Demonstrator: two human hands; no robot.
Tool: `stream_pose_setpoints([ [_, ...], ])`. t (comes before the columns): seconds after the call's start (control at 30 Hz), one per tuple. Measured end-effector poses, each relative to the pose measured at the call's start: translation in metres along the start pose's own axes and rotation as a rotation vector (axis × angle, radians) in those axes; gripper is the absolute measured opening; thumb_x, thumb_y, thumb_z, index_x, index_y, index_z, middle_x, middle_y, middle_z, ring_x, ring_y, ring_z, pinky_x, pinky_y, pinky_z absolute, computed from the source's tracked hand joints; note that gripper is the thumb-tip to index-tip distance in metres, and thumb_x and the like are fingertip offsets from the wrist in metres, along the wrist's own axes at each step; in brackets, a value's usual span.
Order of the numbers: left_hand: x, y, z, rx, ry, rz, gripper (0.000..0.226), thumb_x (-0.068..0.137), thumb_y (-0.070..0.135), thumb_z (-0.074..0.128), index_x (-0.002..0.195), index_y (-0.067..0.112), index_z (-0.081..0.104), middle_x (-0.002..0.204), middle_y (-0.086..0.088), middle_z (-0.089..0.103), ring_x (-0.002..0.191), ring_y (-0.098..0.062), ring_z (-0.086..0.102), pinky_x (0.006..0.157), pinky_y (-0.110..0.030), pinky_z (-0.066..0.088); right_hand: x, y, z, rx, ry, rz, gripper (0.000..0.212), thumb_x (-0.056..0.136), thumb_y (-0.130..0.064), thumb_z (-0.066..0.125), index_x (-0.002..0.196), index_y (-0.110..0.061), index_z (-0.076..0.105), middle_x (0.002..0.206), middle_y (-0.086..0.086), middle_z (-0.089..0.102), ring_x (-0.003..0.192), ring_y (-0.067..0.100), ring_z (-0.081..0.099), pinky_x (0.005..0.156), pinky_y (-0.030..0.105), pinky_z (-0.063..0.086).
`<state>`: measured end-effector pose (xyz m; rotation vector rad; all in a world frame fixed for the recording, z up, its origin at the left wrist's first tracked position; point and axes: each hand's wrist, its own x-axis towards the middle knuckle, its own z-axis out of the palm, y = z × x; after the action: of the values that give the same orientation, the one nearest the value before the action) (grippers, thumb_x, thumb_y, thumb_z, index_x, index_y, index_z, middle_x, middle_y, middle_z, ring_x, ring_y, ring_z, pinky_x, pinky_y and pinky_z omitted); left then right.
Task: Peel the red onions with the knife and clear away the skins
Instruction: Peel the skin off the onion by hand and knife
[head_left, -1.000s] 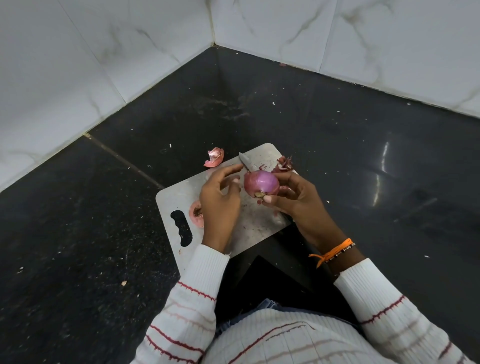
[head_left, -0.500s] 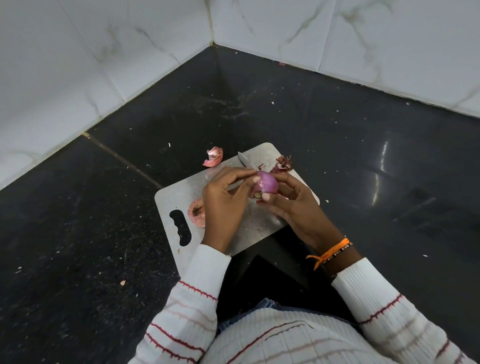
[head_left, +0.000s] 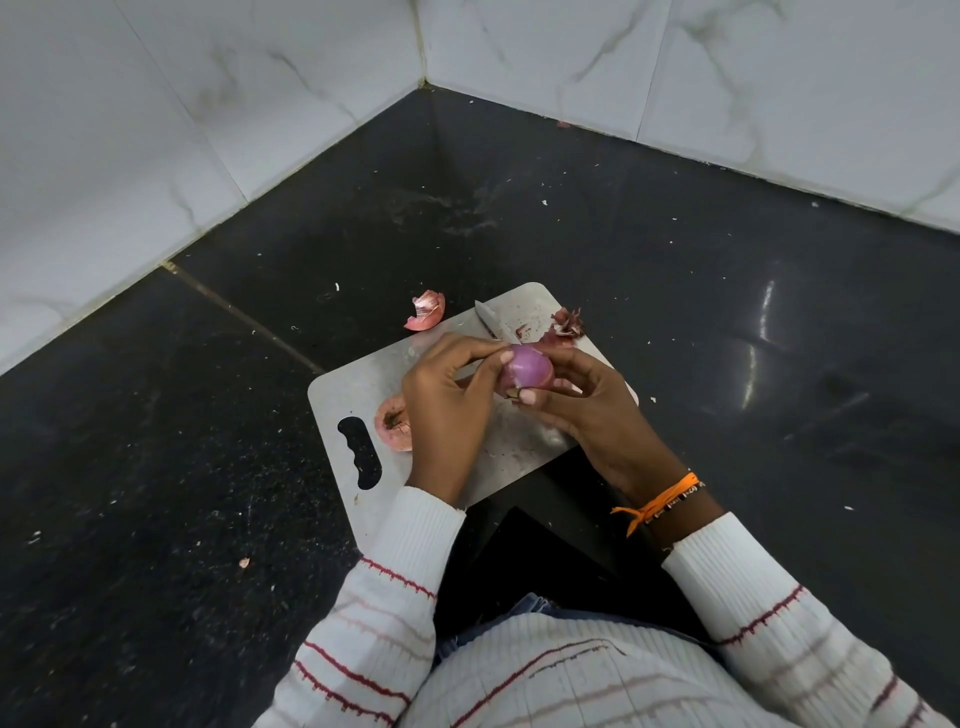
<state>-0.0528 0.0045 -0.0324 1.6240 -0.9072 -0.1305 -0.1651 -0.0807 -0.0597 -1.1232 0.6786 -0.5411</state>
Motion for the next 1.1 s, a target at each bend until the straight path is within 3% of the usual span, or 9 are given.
stream_pose_setpoints([
  [0.1,-0.0004,-0.0008,0.0004,0.062,0.006,0.063,0.009,0.081,0.002,0.066,0.087,0.007,0.072,0.085,-0.004,0.067,0.083,-0.007,0.061,0.075,-0.011,0.047,-0.0009,-0.0016,0.0037,0.054,-0.027,0.027,0.046,0.062,-0.005,0.076,0.106,-0.015,0.065,0.116,0.006,0.061,0.112,0.027,0.059,0.095,0.043,0.051],
  [0.2,-0.0002,-0.0039,-0.0004,0.047,-0.009,0.065,0.013,0.085,0.001,0.059,0.090,0.007,0.071,0.088,-0.004,0.067,0.086,-0.006,0.060,0.077,-0.014,0.048,-0.0014,-0.0022,0.0044,0.129,-0.032,0.034,0.044,0.065,-0.002,0.074,0.107,-0.008,0.063,0.112,0.009,0.063,0.111,0.031,0.060,0.086,0.035,0.056],
  [0.4,-0.0010,-0.0039,-0.0022,0.078,-0.115,0.135,0.020,0.076,0.006,0.073,0.096,0.007,0.069,0.097,-0.004,0.067,0.092,-0.008,0.061,0.078,-0.013,0.050,0.0004,0.0002,0.0013,0.119,0.008,0.022,0.042,0.059,-0.011,0.078,0.099,-0.007,0.066,0.115,0.018,0.062,0.112,0.037,0.058,0.088,0.041,0.055],
  [0.63,0.0019,-0.0076,-0.0056,0.008,-0.116,0.138,0.013,0.075,0.000,0.071,0.087,-0.001,0.071,0.090,-0.011,0.068,0.087,-0.010,0.064,0.076,-0.020,0.054,-0.0007,-0.0013,-0.0008,0.037,0.017,0.015,0.049,0.055,-0.015,0.081,0.101,-0.006,0.066,0.111,0.013,0.065,0.111,0.036,0.059,0.089,0.043,0.054],
  [0.8,0.0033,-0.0061,-0.0083,0.024,-0.121,0.139,0.010,0.077,-0.002,0.070,0.086,0.000,0.072,0.086,-0.010,0.069,0.085,-0.008,0.063,0.075,-0.013,0.051,-0.0019,-0.0038,0.0005,0.043,0.005,0.023,0.045,0.057,-0.011,0.079,0.100,-0.006,0.065,0.109,0.013,0.065,0.110,0.037,0.059,0.090,0.045,0.054],
  [0.97,0.0011,-0.0041,-0.0071,0.082,-0.093,0.156,0.008,0.077,-0.002,0.069,0.085,0.000,0.070,0.085,-0.009,0.067,0.083,-0.001,0.060,0.073,-0.009,0.048,-0.0015,-0.0058,0.0008,0.108,-0.033,0.078,0.047,0.067,0.000,0.073,0.113,-0.002,0.060,0.125,0.018,0.057,0.111,0.031,0.059,0.091,0.041,0.053],
  [1.1,0.0003,-0.0034,-0.0050,0.088,-0.076,0.129,0.009,0.078,-0.002,0.068,0.084,0.004,0.070,0.084,-0.005,0.065,0.082,0.002,0.058,0.071,-0.007,0.046,-0.0017,-0.0082,0.0002,0.202,-0.049,0.118,0.052,0.066,-0.010,0.072,0.116,-0.003,0.058,0.126,0.019,0.056,0.108,0.027,0.062,0.091,0.038,0.053],
])
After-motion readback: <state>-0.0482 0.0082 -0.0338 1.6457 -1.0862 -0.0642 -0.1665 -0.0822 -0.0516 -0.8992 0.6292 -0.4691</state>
